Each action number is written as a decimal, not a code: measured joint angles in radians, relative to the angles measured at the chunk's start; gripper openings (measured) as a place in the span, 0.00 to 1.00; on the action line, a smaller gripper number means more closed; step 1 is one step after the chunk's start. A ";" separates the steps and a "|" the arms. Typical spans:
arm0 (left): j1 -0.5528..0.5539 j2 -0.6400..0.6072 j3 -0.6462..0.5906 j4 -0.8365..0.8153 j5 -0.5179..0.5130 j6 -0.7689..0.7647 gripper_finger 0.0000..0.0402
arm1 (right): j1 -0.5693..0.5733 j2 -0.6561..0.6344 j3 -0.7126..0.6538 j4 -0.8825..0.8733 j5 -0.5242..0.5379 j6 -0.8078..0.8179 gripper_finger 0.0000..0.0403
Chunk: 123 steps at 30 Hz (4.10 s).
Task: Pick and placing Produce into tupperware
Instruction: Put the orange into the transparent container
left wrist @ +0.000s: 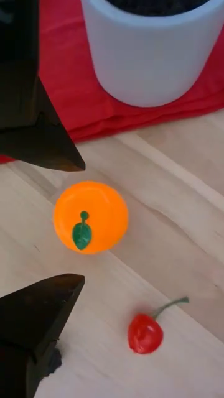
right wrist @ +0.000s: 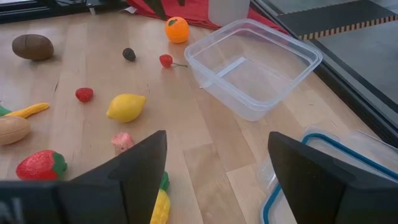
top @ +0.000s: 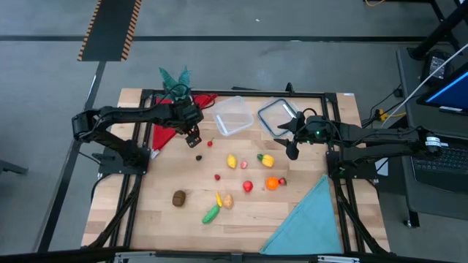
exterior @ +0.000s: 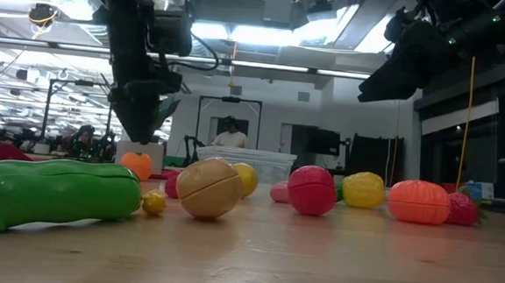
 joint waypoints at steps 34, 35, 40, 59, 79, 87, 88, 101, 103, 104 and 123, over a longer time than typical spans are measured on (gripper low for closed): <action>0.000 0.222 0.000 0.104 0.002 0.007 0.68 | 0.000 0.000 0.000 -0.021 0.000 0.000 0.70; 0.000 0.222 0.000 0.106 0.002 0.007 0.68 | 0.000 0.000 0.000 -0.021 0.000 0.000 0.70; 0.000 0.222 0.000 0.098 0.002 0.007 0.67 | 0.000 0.000 0.000 -0.023 0.000 0.001 0.70; 0.000 0.220 0.001 0.025 0.015 0.019 0.59 | 0.000 0.000 0.000 -0.027 0.000 0.004 0.70; 0.003 0.177 -0.003 -0.022 0.028 0.139 0.59 | 0.000 0.000 0.000 -0.035 0.000 0.006 0.70; 0.037 0.003 -0.003 -0.085 0.027 0.158 0.59 | 0.000 0.000 0.000 -0.034 0.000 0.005 0.70; 0.041 -0.029 -0.003 -0.090 0.030 0.158 0.59 | 0.000 0.000 0.000 -0.034 0.000 0.005 0.70; 0.043 -0.457 -0.065 0.006 0.092 0.139 0.59 | 0.000 0.000 0.000 -0.034 0.000 0.006 0.70; 0.029 -0.518 -0.120 0.096 0.146 0.138 0.59 | 0.000 0.000 0.000 -0.034 0.000 0.006 0.70; 0.022 -0.547 -0.149 0.140 0.171 0.138 0.59 | 0.000 0.000 0.000 -0.034 0.000 0.006 0.70; -0.082 -0.735 -0.477 0.692 0.523 0.239 0.59 | 0.000 0.000 0.000 -0.033 -0.001 0.048 0.70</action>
